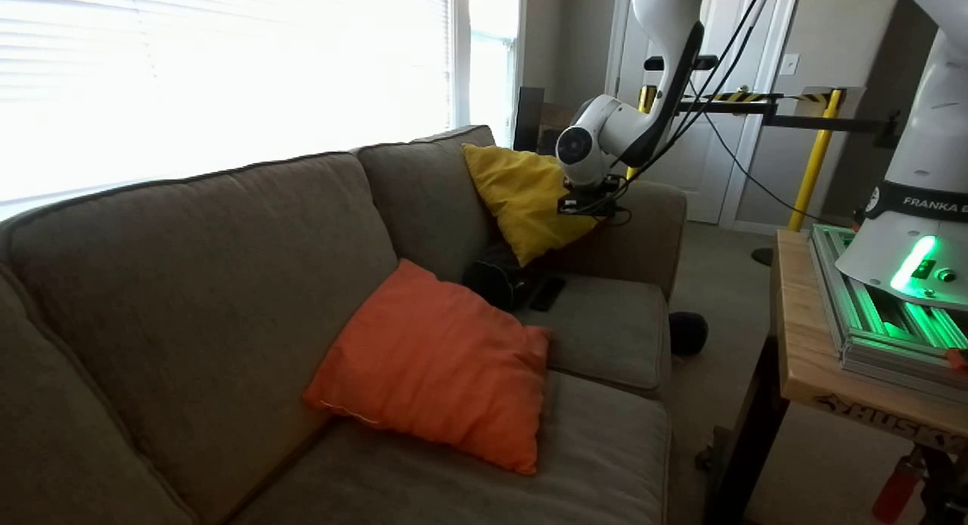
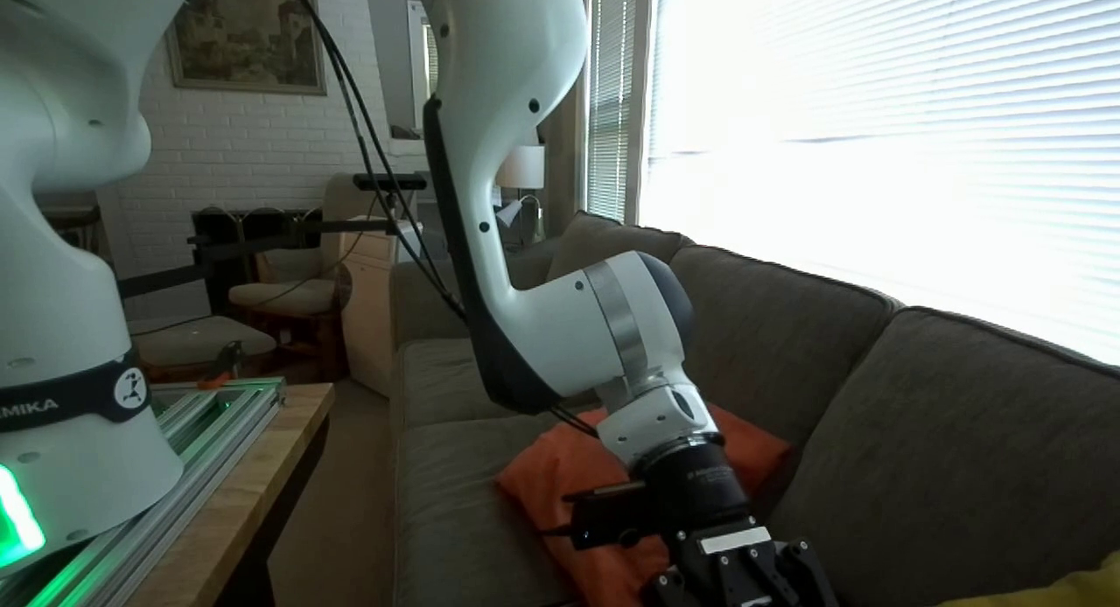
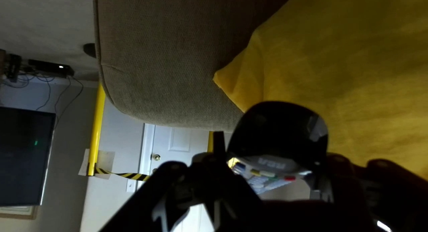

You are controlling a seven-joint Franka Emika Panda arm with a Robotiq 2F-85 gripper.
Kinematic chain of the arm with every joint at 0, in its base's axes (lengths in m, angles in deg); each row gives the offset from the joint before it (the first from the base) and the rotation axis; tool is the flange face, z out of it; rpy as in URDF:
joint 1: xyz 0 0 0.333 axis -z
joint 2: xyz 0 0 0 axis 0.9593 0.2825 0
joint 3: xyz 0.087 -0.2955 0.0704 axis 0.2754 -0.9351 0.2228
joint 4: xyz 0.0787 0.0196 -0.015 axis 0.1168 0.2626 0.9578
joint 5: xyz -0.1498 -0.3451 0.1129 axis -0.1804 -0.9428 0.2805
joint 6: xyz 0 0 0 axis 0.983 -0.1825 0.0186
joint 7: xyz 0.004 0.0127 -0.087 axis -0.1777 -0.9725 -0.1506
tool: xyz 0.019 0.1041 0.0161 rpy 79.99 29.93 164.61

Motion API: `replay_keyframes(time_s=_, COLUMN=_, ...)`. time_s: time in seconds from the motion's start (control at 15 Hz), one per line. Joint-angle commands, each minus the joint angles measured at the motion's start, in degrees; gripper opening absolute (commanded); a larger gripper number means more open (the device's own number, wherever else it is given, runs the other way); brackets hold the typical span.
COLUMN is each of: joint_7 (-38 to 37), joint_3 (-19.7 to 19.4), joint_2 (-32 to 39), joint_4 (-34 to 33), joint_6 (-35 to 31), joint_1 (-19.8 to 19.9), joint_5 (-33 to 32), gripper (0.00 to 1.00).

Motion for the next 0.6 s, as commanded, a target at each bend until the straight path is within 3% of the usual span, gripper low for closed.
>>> replay_keyframes(time_s=0.0, joint_7=0.1, joint_3=1.1, joint_2=-0.6, joint_4=0.5, joint_6=-0.4, joint_1=0.8, joint_5=-1.0, gripper=0.27)
replay_keyframes(time_s=0.27, joint_7=1.8, joint_3=-0.7, joint_2=-2.3, joint_4=-1.7, joint_6=-2.3, joint_1=5.8, joint_5=3.5, gripper=0.27)
replay_keyframes(time_s=0.53, joint_7=5.7, joint_3=-2.5, joint_2=-2.4, joint_4=-5.8, joint_6=-8.2, joint_1=11.5, joint_5=3.4, gripper=0.27)
